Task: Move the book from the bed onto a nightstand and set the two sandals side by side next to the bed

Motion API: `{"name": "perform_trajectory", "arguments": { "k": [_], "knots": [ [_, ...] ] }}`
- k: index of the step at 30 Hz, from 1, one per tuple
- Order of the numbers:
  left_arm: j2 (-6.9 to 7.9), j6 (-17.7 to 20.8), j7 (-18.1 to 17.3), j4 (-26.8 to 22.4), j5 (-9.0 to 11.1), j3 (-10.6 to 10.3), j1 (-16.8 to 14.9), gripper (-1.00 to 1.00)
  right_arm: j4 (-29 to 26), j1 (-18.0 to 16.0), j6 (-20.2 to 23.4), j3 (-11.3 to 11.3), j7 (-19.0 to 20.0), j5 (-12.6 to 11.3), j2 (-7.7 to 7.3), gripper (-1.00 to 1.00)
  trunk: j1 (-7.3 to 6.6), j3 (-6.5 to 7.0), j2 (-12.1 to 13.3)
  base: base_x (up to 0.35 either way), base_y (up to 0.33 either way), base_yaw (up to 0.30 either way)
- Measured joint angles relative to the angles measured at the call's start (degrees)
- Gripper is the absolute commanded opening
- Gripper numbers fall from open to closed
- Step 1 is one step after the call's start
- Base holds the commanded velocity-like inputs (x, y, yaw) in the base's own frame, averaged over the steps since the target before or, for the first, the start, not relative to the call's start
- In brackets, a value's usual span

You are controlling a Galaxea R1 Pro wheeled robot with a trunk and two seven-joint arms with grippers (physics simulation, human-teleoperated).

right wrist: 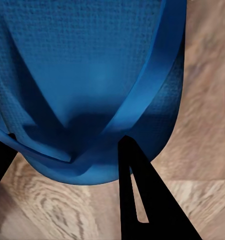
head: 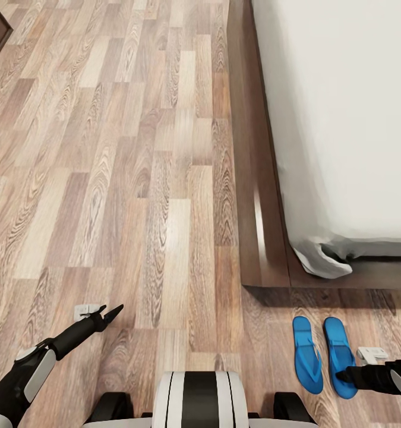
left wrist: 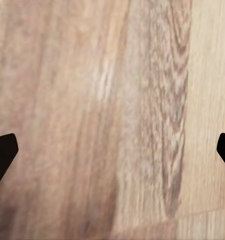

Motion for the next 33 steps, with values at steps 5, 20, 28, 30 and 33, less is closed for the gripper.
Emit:
{"name": "perform_trajectory", "arguments": {
  "k": [5, 20, 28, 30, 33],
  "knots": [
    [0.00, 0.0, 0.0, 0.0, 0.0, 0.0, 0.0, 1.00, 0.0, 0.0, 0.0, 0.0, 0.0, 0.0, 0.01, -1.00, 0.08, -0.66, 0.0, 0.000, 0.000, 0.000],
    [-0.02, 0.0, 0.0, 0.0, 0.0, 0.0, 0.0, 1.00, 0.0, 0.0, 0.0, 0.0, 0.0, 0.0, 0.01, -1.00, 0.18, -1.55, -0.1, 0.000, 0.000, 0.000],
    [0.00, 0.0, 0.0, 0.0, 0.0, 0.0, 0.0, 1.00, 0.0, 0.0, 0.0, 0.0, 0.0, 0.0, 0.01, -1.00, 0.18, -1.55, -0.1, 0.000, 0.000, 0.000],
    [0.00, 0.0, 0.0, 0.0, 0.0, 0.0, 0.0, 1.00, 0.0, 0.0, 0.0, 0.0, 0.0, 0.0, 0.01, -1.00, 0.18, -1.55, -0.1, 0.000, 0.000, 0.000],
    [-0.01, 0.0, 0.0, 0.0, 0.0, 0.0, 0.0, 1.00, 0.0, 0.0, 0.0, 0.0, 0.0, 0.0, 0.01, -1.00, 0.18, -1.55, -0.1, 0.000, 0.000, 0.000]
  ]
}}
